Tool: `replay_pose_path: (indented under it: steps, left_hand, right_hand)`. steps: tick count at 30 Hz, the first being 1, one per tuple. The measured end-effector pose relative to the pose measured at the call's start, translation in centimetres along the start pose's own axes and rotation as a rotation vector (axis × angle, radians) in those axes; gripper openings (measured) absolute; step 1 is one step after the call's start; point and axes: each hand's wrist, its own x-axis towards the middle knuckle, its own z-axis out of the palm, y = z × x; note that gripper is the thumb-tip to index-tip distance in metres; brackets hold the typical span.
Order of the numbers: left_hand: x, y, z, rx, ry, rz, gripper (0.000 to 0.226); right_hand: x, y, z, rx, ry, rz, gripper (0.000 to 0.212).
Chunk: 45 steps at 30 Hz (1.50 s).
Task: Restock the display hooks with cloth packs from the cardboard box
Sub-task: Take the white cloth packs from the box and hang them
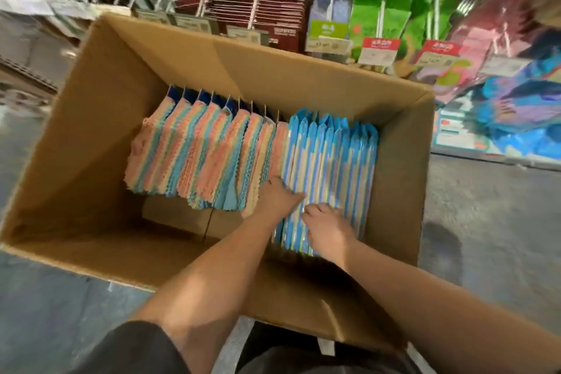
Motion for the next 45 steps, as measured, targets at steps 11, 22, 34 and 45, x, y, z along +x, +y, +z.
replay_pose_path:
  steps: [11,22,34,45]
  left_hand:
    - [1.4,-0.6,1.3,0.078,0.005,0.020,0.092]
    - [1.0,1.8,2.0,0.026,-0.002,-0.146,0.070]
    - [-7.6,2.6,-4.7,-0.014,0.141,0.001,0.060]
    - [-23.9,9.5,-8.3,-0.467,0.329,0.395,0.044]
  right_hand:
    - [-1.2,-0.5,1.2,0.279,0.074,0.115,0.054]
    - [-1.0,-1.4,0.7,0.020,-0.095,0.177,0.075]
    - [-3.6,-1.3,-1.0,0.461,0.292,0.131,0.057]
    - [-16.1,7.2,-8.7,1.169,0.579,0.053,0.063]
